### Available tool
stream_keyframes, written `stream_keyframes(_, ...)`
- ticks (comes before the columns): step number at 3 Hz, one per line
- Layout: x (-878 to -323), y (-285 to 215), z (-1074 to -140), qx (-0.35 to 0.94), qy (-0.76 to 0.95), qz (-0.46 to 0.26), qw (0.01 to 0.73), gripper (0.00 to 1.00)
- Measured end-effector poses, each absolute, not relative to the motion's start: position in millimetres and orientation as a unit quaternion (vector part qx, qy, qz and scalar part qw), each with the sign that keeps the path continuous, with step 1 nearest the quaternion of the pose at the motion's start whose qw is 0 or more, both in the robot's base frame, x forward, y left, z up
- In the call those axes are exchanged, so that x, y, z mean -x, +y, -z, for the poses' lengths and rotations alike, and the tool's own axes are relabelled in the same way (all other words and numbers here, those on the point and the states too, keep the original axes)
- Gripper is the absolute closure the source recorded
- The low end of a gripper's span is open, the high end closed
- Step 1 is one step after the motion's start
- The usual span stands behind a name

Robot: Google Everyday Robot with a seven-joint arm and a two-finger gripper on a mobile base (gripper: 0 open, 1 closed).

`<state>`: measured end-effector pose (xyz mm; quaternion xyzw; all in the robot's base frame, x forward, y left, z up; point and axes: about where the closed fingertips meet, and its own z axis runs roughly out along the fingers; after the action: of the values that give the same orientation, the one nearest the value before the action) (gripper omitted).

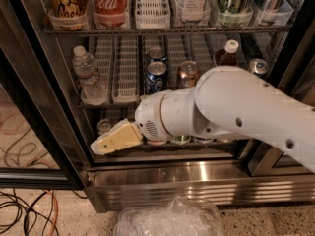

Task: Pick water bottle from middle shelf of fridge

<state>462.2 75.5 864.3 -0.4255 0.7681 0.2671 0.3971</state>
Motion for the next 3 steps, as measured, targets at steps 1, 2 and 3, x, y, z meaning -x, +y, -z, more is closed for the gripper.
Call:
stream_keyframes(1,-464.7,111.1,-842.1,0.413,0.772,-0.254,0.412,0.0)
stream_keyframes(2,-455.7,109.9,-821.2,0.399,0.786,-0.193,0.431,0.0)
stream_keyframes(3,-455.4,101.4,-812.2,0.382,0.791,-0.176,0.445,0.0)
